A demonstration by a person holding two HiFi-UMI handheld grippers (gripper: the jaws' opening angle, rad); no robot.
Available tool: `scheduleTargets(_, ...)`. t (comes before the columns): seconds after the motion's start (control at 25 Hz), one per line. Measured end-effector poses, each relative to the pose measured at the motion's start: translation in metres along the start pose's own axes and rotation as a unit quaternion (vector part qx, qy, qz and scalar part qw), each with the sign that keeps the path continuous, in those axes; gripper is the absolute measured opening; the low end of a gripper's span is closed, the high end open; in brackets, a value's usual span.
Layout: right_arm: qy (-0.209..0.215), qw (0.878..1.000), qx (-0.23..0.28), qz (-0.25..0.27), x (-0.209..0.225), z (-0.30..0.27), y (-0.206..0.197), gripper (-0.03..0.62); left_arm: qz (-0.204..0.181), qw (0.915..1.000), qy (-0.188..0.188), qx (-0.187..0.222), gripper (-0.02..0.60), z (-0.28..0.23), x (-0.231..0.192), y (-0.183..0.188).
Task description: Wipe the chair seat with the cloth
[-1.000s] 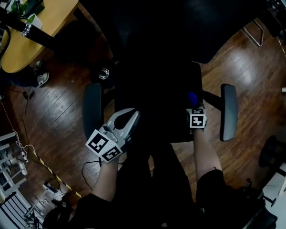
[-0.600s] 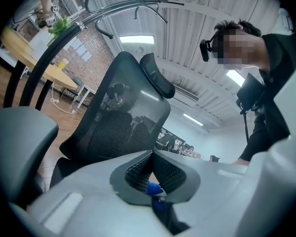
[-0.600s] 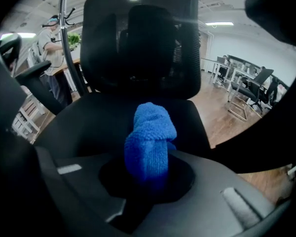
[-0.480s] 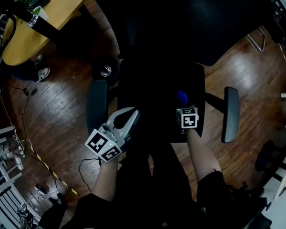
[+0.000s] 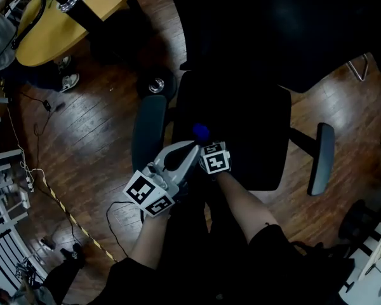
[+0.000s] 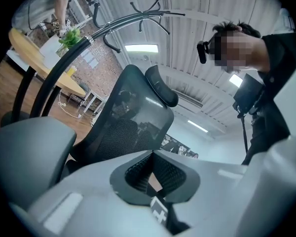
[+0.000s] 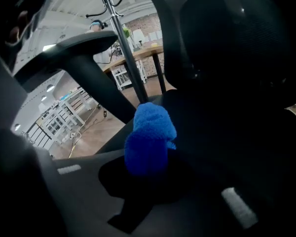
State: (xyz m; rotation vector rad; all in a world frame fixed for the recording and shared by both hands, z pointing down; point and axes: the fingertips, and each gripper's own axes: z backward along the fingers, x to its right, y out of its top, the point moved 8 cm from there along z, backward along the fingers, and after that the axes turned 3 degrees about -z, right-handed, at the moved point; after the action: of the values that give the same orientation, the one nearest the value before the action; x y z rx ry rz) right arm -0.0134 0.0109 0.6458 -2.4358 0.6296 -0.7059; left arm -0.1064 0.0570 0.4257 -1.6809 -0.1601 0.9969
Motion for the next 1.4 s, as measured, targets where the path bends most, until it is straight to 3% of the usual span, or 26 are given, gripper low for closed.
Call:
scheduleTargets(0.16, -0.016, 1.000, -0.005, -0.007, -0.006, -0.011, -0.013, 0.038, 0.005, 0.9999, 0.003, 0.009, 0.000, 0.004, -0.001, 0.001)
scheduleTargets(0.32, -0.006, 1.000, -0.006, 0.007, -0.005, -0.012, -0.013, 0.038, 0.007, 0.9999, 0.011, 0.006, 0.000, 0.007, -0.005, 0.003)
scheduleTargets(0.56, -0.029, 0.999, -0.017, 0.005, 0.015, -0.002, -0.025, 0.038, 0.014, 0.9994, 0.025, 0.018, 0.000, 0.017, -0.012, 0.021)
scheduleTargets(0.76, -0.081, 0.996, -0.031, 0.001, 0.062, 0.029, -0.044, 0.038, 0.014, 0.9993, 0.033, 0.010, 0.000, 0.020, -0.013, 0.026)
scheduleTargets(1.08, -0.199, 0.979, -0.035, -0.024, 0.168, 0.130, -0.066, 0.038, 0.070, 0.9963, 0.043, 0.025, 0.000, 0.025, -0.018, 0.025)
scheduleTargets(1.4, -0.240, 0.969, -0.032, -0.052, 0.212, 0.179, -0.092, 0.038, 0.043, 0.9973, 0.054, 0.024, 0.000, 0.022, -0.016, 0.039)
